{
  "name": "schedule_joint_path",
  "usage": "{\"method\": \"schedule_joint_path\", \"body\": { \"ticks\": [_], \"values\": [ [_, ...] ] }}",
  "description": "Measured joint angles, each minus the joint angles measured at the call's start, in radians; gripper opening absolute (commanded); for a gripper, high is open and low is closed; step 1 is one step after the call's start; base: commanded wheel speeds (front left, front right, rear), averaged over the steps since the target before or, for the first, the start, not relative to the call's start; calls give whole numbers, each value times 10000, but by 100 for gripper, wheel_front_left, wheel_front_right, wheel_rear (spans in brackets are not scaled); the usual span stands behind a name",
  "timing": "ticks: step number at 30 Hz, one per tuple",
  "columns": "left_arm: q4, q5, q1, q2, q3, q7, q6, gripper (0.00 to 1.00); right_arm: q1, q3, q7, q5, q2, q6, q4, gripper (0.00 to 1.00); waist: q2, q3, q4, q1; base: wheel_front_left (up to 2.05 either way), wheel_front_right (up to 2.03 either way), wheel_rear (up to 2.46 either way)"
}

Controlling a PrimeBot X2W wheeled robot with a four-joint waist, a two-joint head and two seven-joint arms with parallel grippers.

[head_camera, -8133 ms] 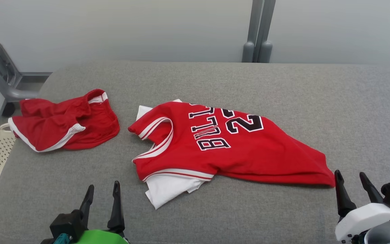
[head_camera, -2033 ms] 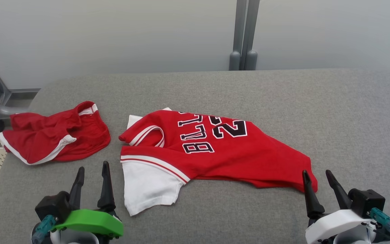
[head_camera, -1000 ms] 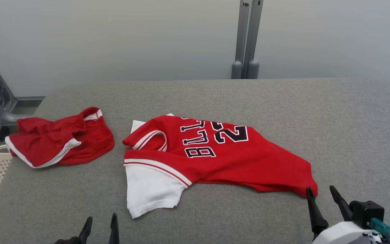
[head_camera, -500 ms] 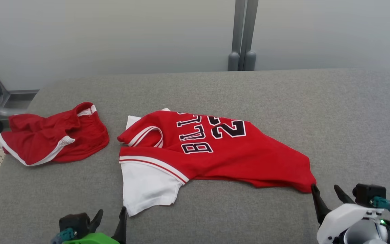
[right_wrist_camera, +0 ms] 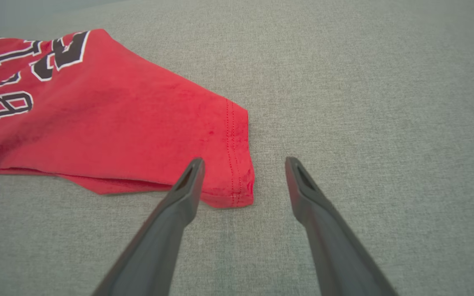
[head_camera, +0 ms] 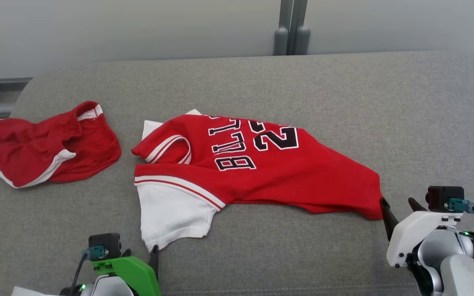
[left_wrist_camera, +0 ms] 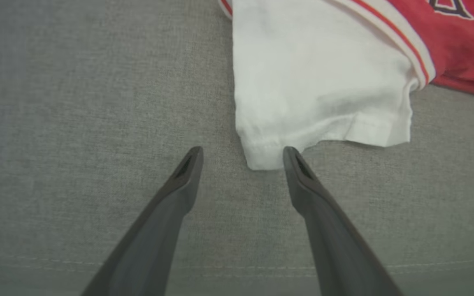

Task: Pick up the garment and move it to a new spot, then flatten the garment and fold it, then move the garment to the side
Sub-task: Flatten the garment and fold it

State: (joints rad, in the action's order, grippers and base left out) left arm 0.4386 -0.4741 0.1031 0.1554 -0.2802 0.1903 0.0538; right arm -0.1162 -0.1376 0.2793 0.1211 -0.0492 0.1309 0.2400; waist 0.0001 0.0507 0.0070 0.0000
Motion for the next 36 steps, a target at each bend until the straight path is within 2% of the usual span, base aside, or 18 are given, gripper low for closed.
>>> {"method": "schedule_joint_path", "body": {
  "ticks": [6,10,11,12,13,14,15,28,29,30,31,32,36],
  "values": [
    [512,-12,422,-104,35,0,159,100,-243,94,-167,-88,0,0,176,100,0,477,-15,0,0,0,0],
    [688,-75,624,-146,-4,-81,67,100,-321,115,-299,-73,2,0,332,100,0,665,9,0,0,0,0],
    [717,-79,660,-146,-25,-130,59,96,-321,128,-318,-73,2,0,380,100,0,683,20,0,0,0,0],
    [771,-82,696,-153,-46,-157,0,77,-321,146,-336,-73,2,0,422,100,0,691,28,0,0,0,0],
    [823,-86,731,-157,-82,-150,-40,38,-322,174,-334,-86,2,0,472,100,0,689,29,0,0,0,0],
    [844,-86,749,-153,-100,-159,-61,15,-322,199,-328,-98,4,0,533,100,0,684,30,0,0,0,0],
    [865,-88,761,-159,-115,-165,-104,0,-322,221,-299,-115,2,0,594,100,0,680,28,0,0,0,0],
    [855,-123,888,-121,-247,-182,-169,0,-584,117,-199,-157,2,0,1310,100,0,839,93,0,0,0,0],
    [848,-123,907,-117,-251,-182,-165,0,-616,125,-167,-121,2,0,1377,79,0,874,100,0,0,0,0],
    [838,-123,935,-111,-255,-182,-148,0,-647,142,-150,-81,2,0,1442,47,0,904,108,0,0,0,0],
    [825,-128,957,-111,-257,-182,-138,0,-684,150,-119,-15,2,0,1519,33,0,932,117,0,0,0,0],
    [811,-151,977,-107,-259,-182,-138,0,-727,151,-102,40,4,0,1605,0,0,961,124,0,0,0,0],
    [780,-161,1053,-77,-318,-211,-138,0,-833,150,-98,176,4,2,1837,0,0,1058,148,0,0,0,0]
  ]
}}
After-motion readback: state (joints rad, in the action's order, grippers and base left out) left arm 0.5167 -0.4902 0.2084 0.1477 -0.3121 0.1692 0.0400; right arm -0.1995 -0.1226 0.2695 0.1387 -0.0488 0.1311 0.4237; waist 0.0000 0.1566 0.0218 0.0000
